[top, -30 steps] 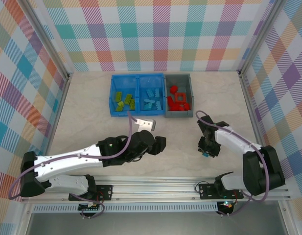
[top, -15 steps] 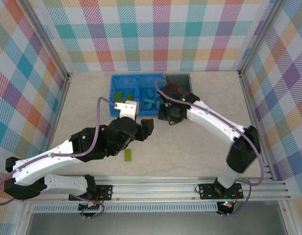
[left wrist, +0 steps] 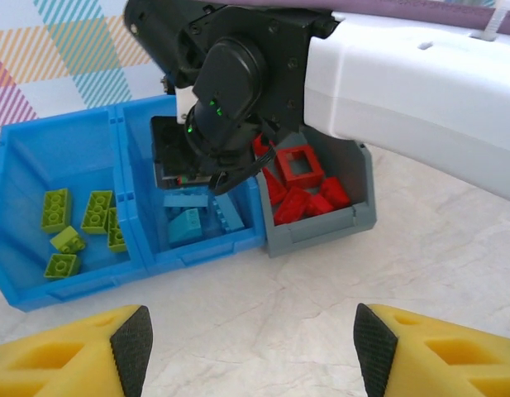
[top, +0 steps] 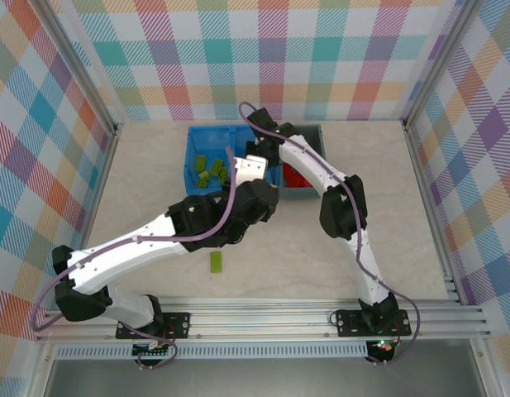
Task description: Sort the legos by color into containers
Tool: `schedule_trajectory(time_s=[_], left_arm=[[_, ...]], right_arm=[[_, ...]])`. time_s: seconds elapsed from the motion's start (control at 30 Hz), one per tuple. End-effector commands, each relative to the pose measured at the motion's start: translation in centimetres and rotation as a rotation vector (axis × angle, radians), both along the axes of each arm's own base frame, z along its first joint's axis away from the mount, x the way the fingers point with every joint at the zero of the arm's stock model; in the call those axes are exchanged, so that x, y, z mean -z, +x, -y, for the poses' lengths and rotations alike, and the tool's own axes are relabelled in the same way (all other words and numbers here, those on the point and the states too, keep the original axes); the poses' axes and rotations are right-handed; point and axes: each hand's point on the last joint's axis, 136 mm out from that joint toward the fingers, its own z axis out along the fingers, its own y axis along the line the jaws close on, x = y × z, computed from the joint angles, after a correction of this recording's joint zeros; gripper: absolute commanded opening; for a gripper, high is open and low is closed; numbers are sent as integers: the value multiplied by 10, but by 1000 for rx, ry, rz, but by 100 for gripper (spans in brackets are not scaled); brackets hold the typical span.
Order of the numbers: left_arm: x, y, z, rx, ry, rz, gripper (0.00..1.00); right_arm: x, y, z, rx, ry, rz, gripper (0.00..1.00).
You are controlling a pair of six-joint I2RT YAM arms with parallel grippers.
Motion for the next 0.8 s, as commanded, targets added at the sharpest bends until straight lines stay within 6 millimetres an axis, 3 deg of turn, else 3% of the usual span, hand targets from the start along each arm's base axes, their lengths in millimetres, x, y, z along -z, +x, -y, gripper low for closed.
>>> schedule_trajectory(time_s=[0.0,0.17,0.23,0.3,0.47,0.6,0.77], left_arm=[[-8,9,-9,-45,13,36,67],[5,8,-7,-44,22,6,67],[10,7,-9,-46,25,-3,67],[14,5,-11,-45,28,-16,67],[33,-4,-28,-72,50,-63,67],[54,-15,-55,-125,53,-123,66],[102,-33,-102,-225,47,-274,65]], right_arm=[[1,8,-17,-97,71,-16,34],[25,14,-24,-112,89,-57,42],[25,14,-24,-111,91,-57,51],[11,13,-26,-128,105,-37,58],[-52,3,-32,-164,118,85,62],[-107,-12,-25,-157,110,186,60],[-158,-56,-11,-154,91,290,56]])
